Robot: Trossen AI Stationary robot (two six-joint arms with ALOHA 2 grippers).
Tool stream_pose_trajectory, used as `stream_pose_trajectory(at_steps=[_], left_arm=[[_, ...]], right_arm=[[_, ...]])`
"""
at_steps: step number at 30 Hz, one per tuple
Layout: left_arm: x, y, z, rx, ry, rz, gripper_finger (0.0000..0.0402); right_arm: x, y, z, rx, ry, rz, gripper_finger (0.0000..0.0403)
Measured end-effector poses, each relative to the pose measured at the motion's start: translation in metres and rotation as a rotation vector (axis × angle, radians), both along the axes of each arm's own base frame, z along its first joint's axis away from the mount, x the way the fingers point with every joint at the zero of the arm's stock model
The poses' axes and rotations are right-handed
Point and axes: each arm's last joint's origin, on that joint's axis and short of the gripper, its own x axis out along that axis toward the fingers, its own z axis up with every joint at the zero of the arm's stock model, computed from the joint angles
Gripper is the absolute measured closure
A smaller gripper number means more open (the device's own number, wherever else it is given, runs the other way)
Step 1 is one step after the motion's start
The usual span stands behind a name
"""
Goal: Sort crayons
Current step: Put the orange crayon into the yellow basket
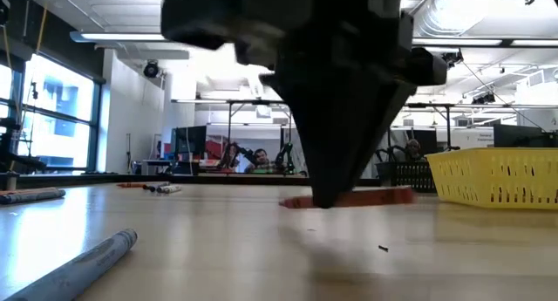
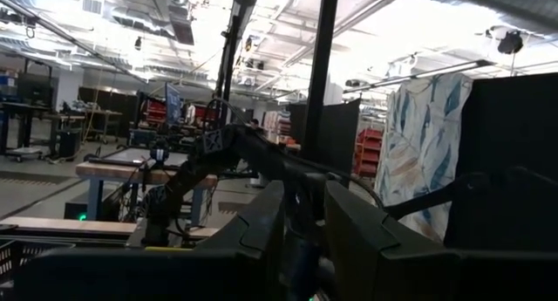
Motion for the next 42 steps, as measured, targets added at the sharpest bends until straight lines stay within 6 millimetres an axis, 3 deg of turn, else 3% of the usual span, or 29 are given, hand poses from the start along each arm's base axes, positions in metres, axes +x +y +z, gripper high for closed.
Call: stream_pose_trajectory(at_steps=[6, 42], left_arm=[[0.0001, -0.0001, -0.0002, -0.012, 0.005, -0.006, 0.0328], [0.0003, -0.0003, -0.0009, -0.013, 0.011, -0.008, 0.0328]], right_arm=[[-0.0003, 0.0030, -0.0047, 0.111, 0.060, 0.078, 0.0384], [-0.0011, 0.0044, 0.0018, 0.147, 0.061, 0.104, 0.0403]])
